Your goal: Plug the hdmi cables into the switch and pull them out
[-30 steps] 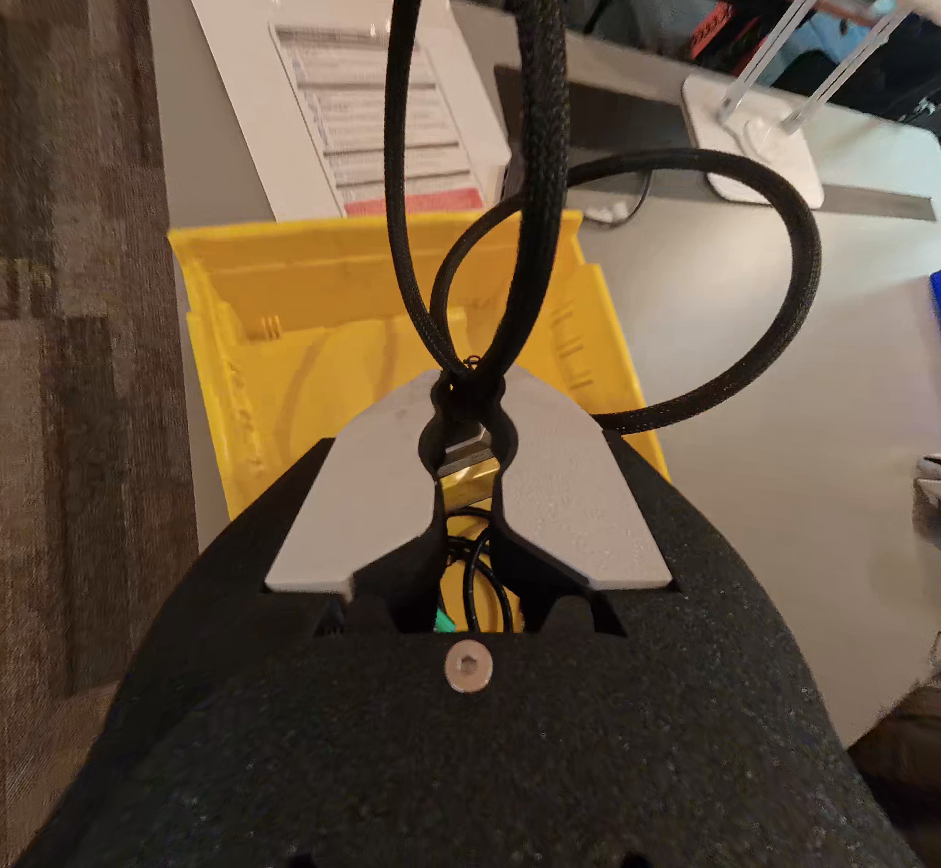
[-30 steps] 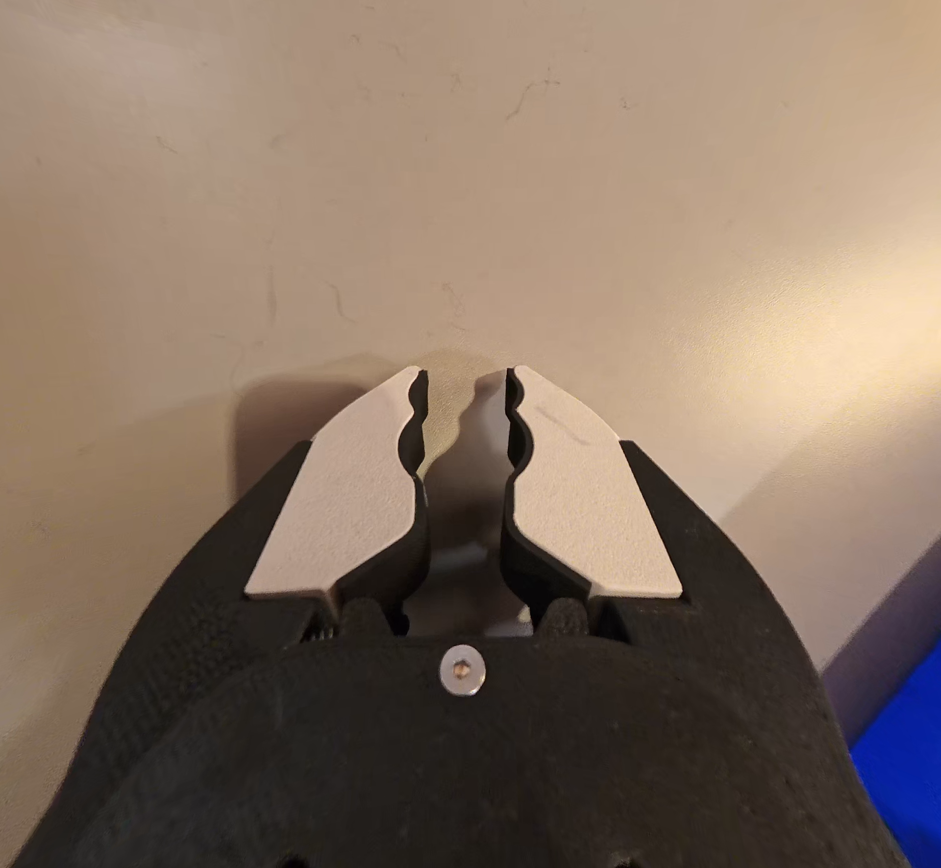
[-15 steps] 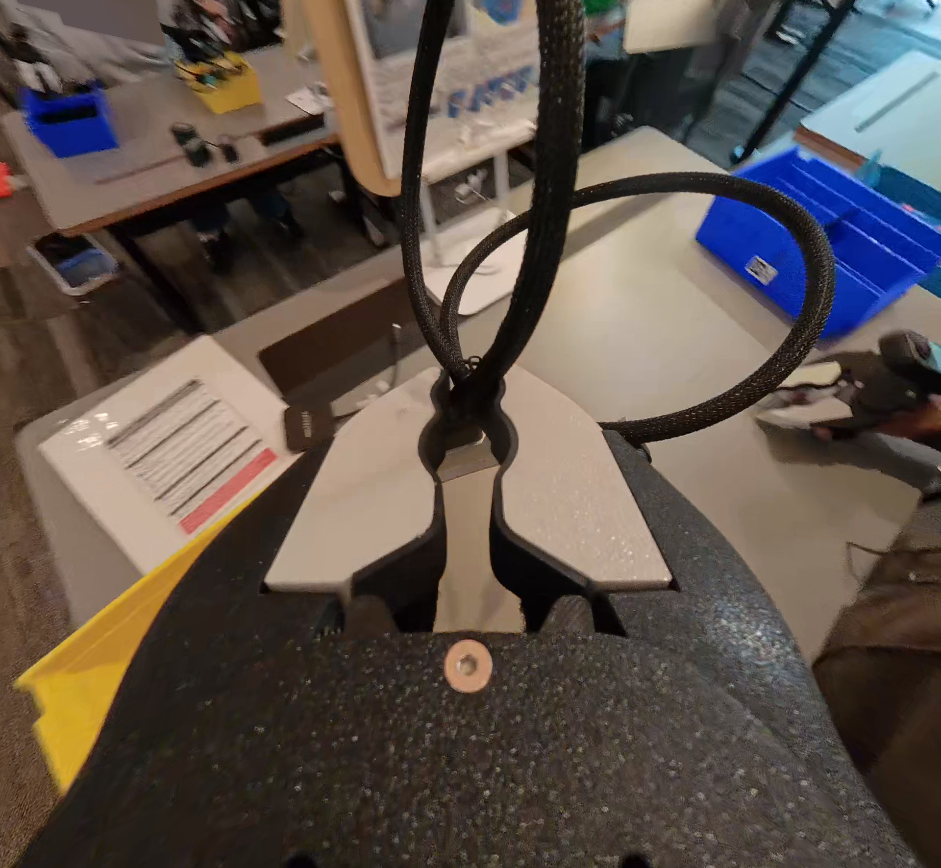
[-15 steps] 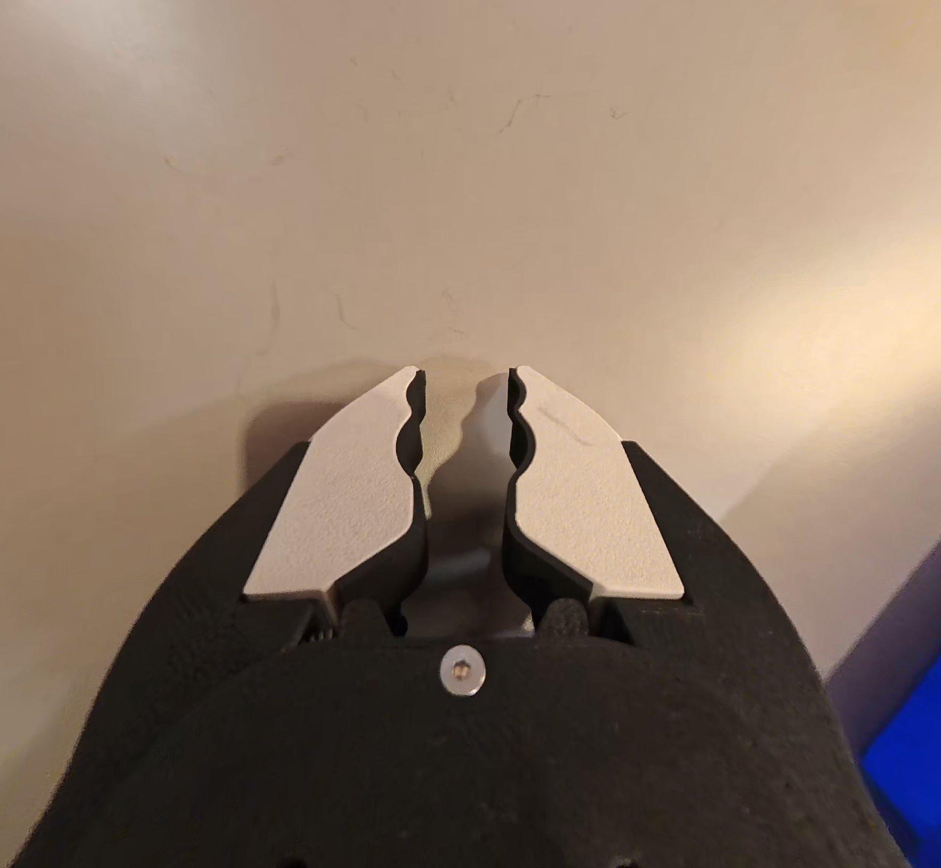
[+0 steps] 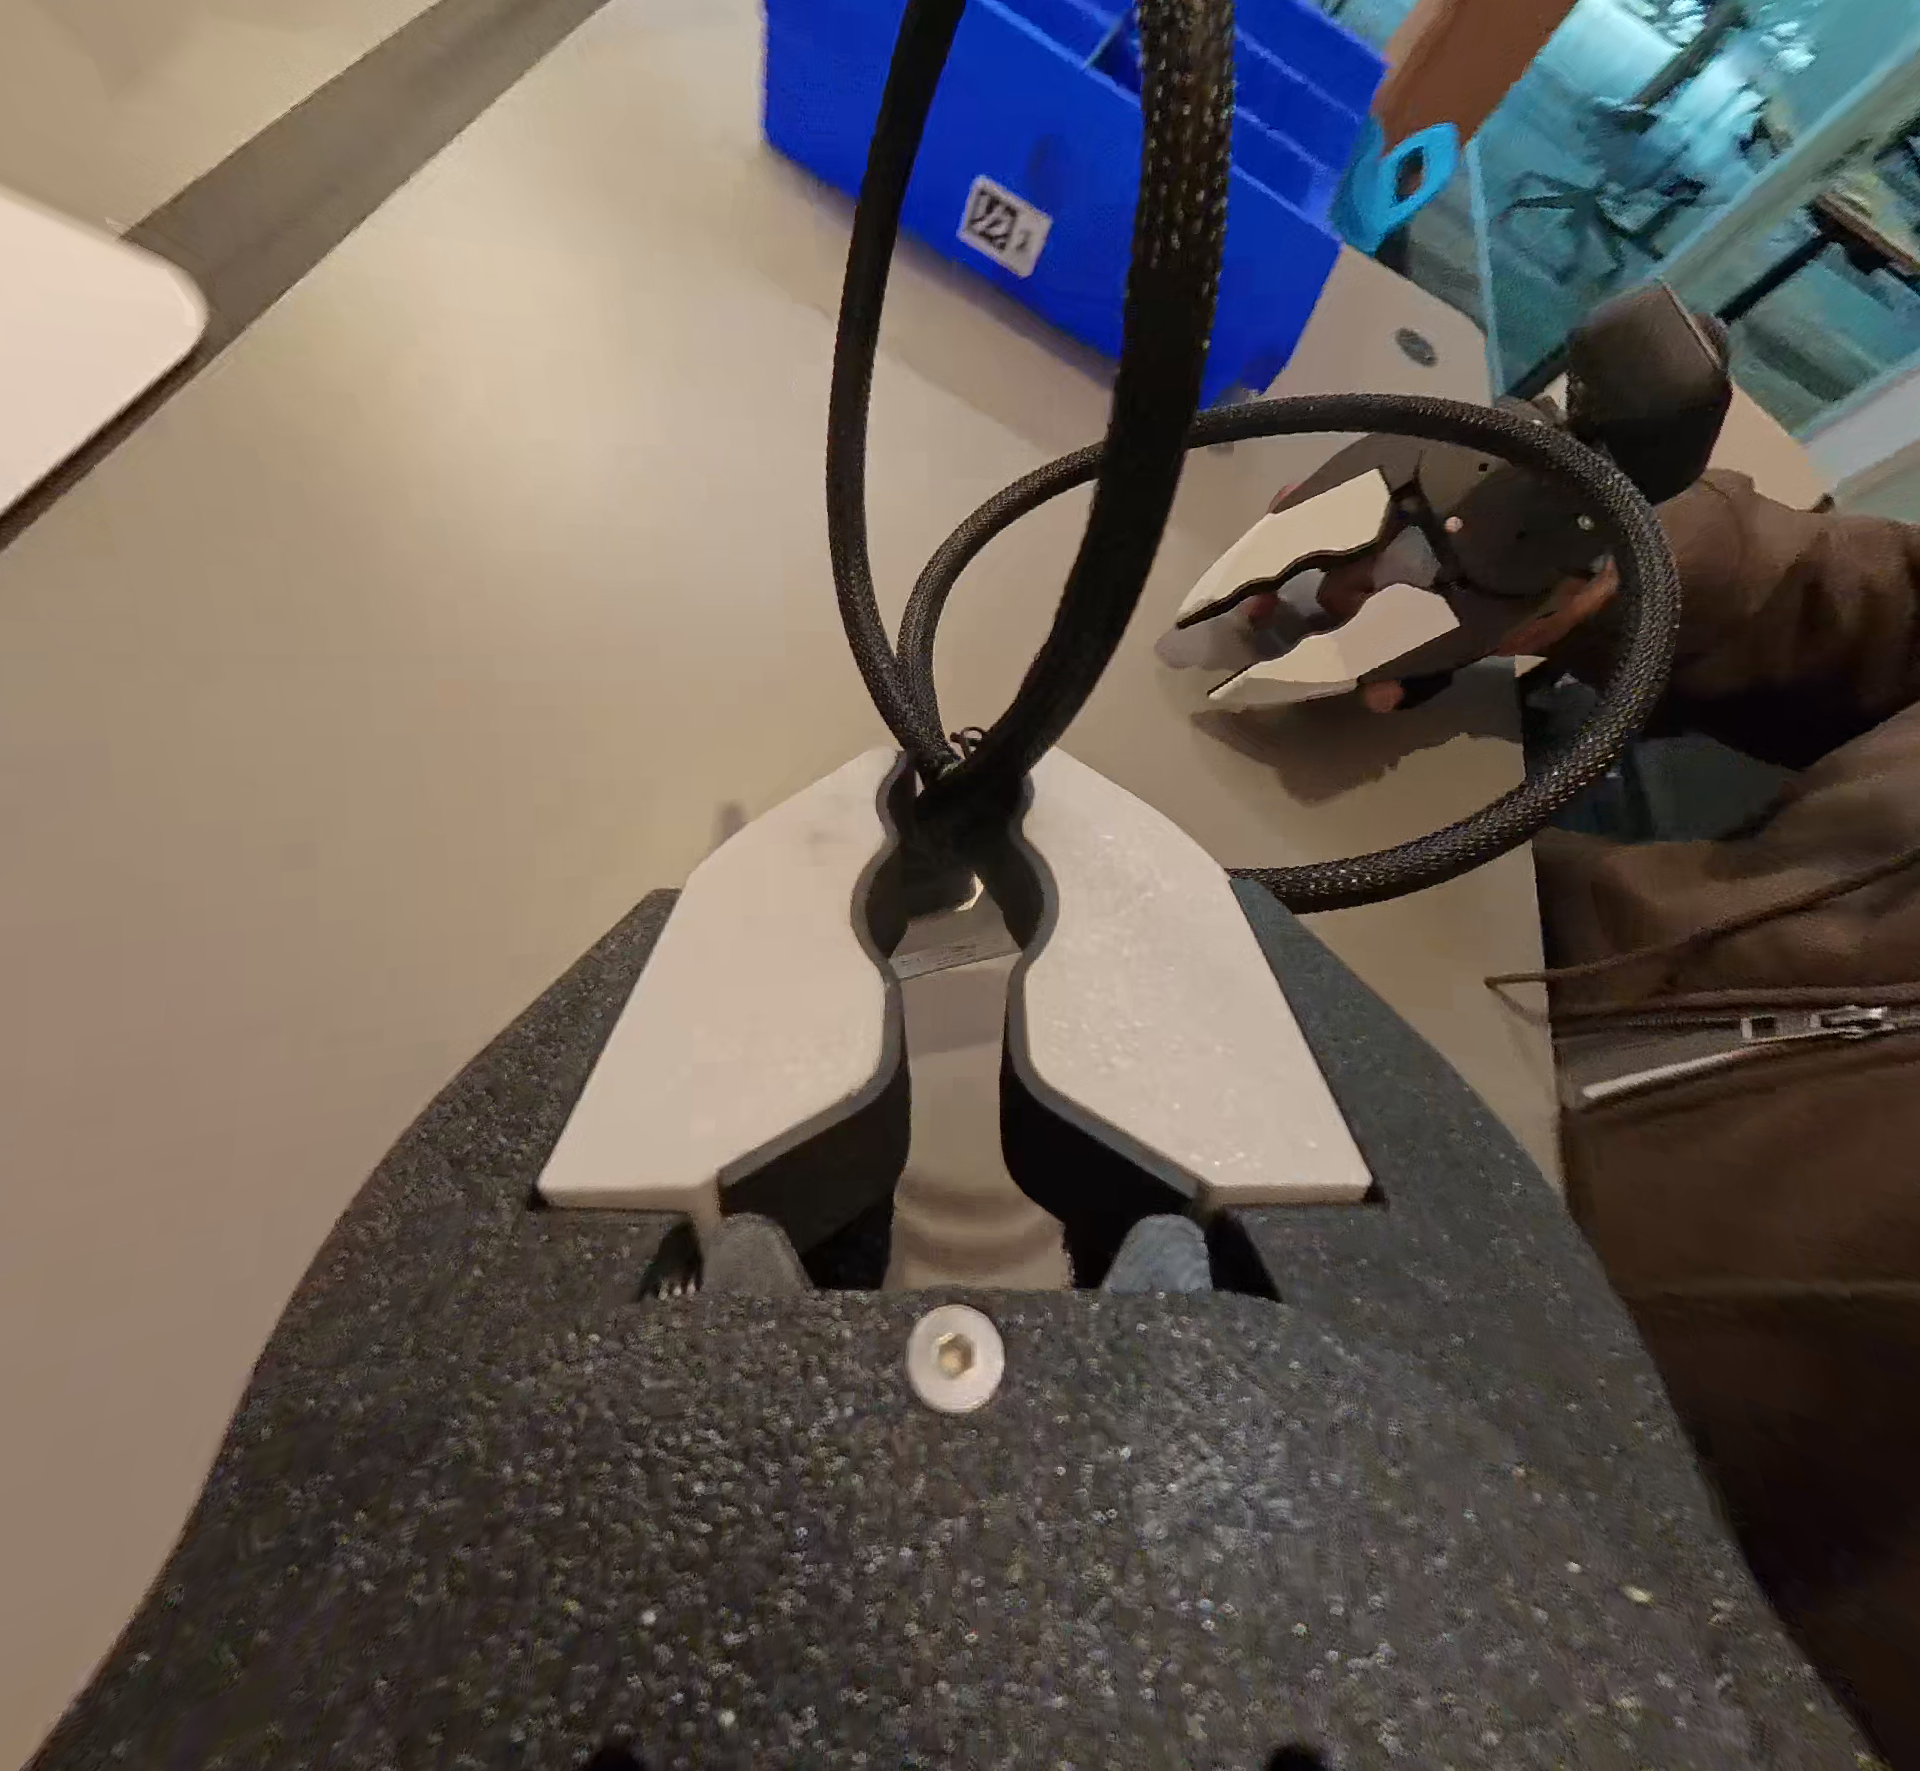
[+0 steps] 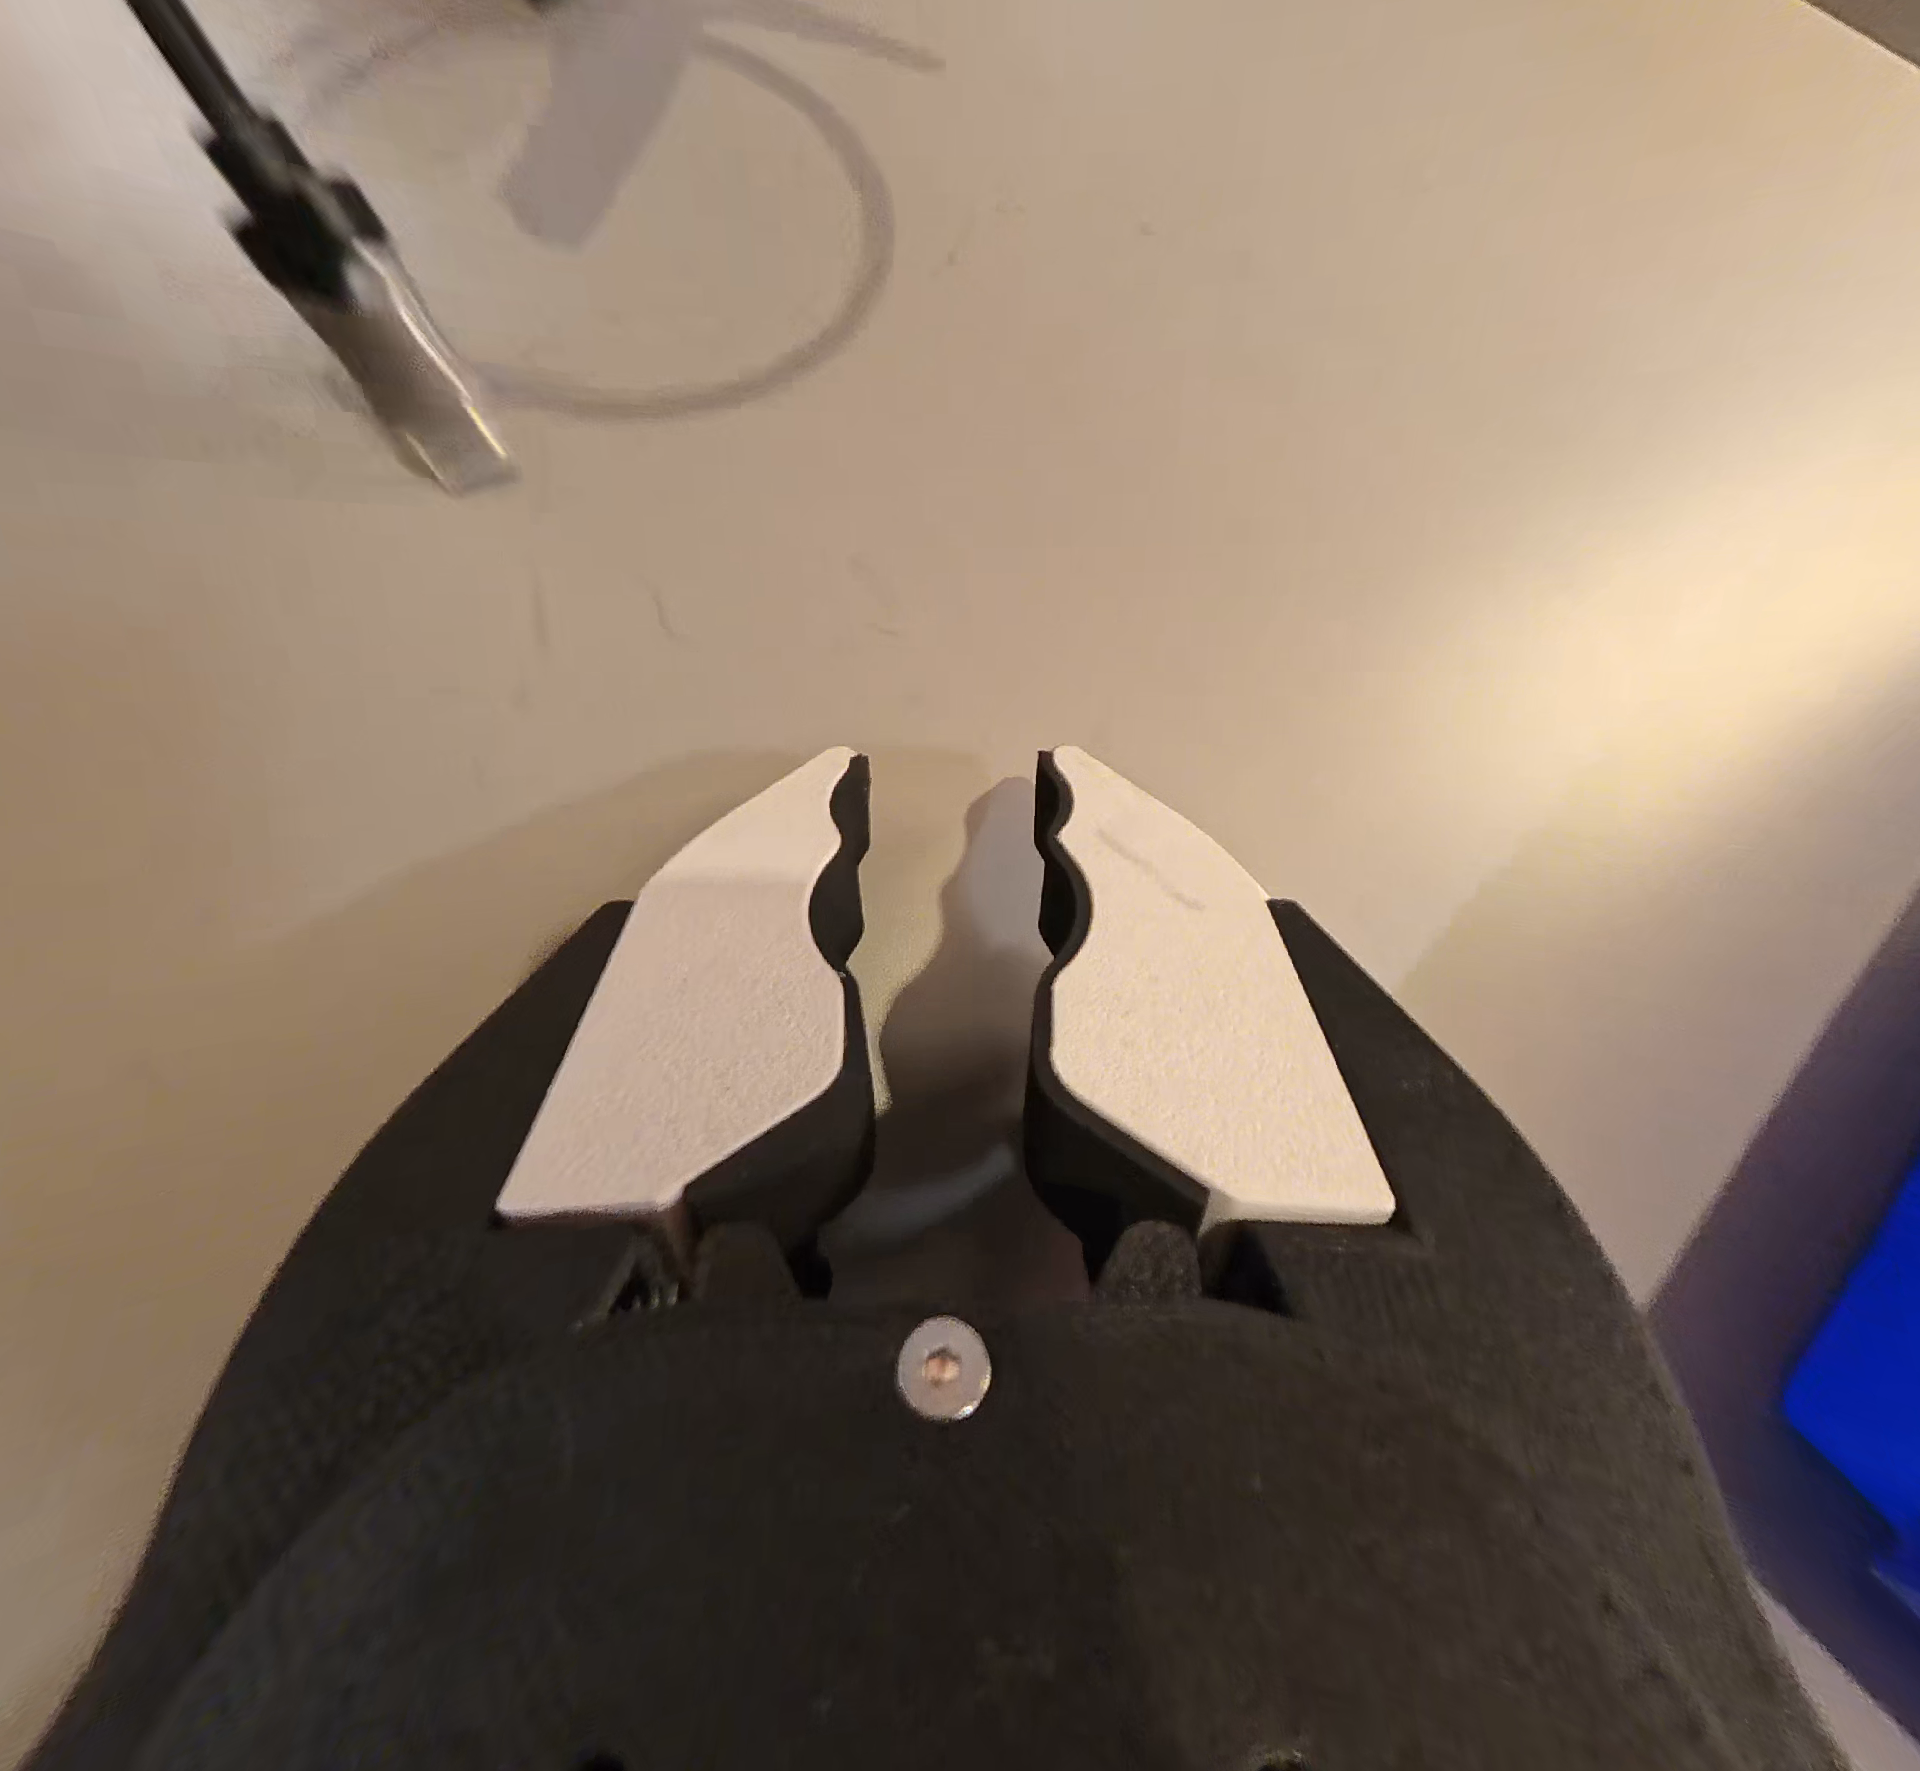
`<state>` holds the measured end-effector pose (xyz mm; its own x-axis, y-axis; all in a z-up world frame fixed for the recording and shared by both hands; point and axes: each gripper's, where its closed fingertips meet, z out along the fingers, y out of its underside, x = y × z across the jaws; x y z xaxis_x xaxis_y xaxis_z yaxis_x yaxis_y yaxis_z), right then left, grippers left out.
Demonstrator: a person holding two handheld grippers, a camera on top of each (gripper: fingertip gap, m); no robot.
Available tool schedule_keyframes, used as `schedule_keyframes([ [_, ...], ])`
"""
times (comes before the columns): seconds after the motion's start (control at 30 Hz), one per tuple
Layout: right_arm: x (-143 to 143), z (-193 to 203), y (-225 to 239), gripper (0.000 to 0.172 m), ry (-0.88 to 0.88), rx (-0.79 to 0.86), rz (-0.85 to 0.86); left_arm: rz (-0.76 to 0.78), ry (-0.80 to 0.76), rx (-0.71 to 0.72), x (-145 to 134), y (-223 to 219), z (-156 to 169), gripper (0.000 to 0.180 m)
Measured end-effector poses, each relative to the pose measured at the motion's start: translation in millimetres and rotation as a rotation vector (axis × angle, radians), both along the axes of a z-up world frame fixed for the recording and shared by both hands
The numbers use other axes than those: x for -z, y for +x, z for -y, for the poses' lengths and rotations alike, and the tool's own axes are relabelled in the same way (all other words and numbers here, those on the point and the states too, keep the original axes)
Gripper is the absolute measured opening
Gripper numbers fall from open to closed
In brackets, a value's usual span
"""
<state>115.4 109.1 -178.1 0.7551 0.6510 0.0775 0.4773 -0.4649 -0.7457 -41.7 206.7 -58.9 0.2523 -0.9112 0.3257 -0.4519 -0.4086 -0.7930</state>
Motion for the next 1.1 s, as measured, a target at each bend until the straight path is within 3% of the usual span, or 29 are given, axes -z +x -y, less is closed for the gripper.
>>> schedule_keyframes([
  [0.13, -1, -1, 1, 0.031, 0.014, 0.008, 0.005, 0.093, 0.11, 0.084, 20, 38, 6, 0.015],
  [0.27, 0, -2, 3, 0.032, 0.018, 0.005, 0.019, 0.128, 0.091, 0.097, 32, 44, 12, 0.023],
  [0.67, 2, -5, 3, 0.032, 0.014, -0.031, 0.034, 0.024, -0.017, 0.054, 36, -19, 34, 0.031],
  [0.83, 3, -5, 2, 0.032, 0.013, -0.044, 0.038, -0.042, -0.075, -0.016, 38, -46, 35, 0.042],
  [0.9, 3, -5, 2, 0.032, 0.014, -0.047, 0.043, -0.063, -0.064, -0.033, 39, -47, 33, 0.057],
  [1.1, 4, -5, 2, 0.033, 0.02, -0.045, 0.054, 0.074, -0.09, -0.047, 12, -44, 30, 0.066],
])
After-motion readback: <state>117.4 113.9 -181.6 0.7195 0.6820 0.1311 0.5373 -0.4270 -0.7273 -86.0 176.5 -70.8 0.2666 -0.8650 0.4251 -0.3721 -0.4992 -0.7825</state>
